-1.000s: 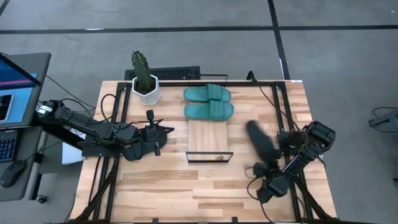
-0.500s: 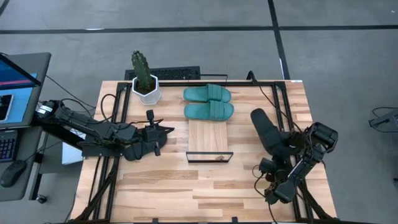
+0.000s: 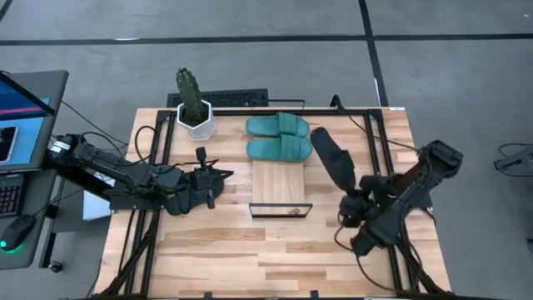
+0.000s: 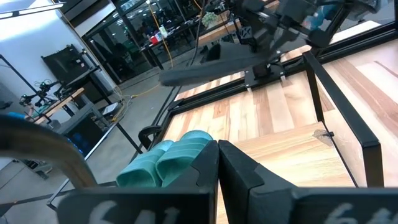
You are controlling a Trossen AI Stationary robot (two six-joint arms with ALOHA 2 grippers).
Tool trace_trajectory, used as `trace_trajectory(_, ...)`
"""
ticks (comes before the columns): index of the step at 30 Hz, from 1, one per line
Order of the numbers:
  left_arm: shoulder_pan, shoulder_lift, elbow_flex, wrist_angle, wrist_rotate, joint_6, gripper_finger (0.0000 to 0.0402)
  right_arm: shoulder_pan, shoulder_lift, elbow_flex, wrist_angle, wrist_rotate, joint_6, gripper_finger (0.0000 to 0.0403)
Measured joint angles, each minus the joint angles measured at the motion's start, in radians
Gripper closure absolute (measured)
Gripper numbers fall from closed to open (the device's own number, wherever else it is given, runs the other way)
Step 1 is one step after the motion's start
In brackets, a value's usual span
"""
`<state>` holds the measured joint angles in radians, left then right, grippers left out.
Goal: Pick and place slides into the shelf
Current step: Put the right black slide on the shelf
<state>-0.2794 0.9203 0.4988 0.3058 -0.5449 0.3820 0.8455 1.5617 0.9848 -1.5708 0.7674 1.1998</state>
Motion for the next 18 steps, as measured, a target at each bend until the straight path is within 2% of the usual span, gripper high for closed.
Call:
trace_trajectory(9,0.0,0.0,0.0,0.0,0.0,0.001,0.0401,-0.211,-0.168,0.0,-0.002,0.162,-0.296,0.04)
trace_trajectory(14,0.0,0.0,0.0,0.0,0.0,0.002,0.0401,-0.289,-0.271,0.0,-0.001,0.248,-0.504,0.04)
trace_trajectory(18,0.0,0.0,0.0,0.0,0.0,0.003,0.0402,-0.328,-0.357,0.0,0.007,0.27,-0.692,0.04)
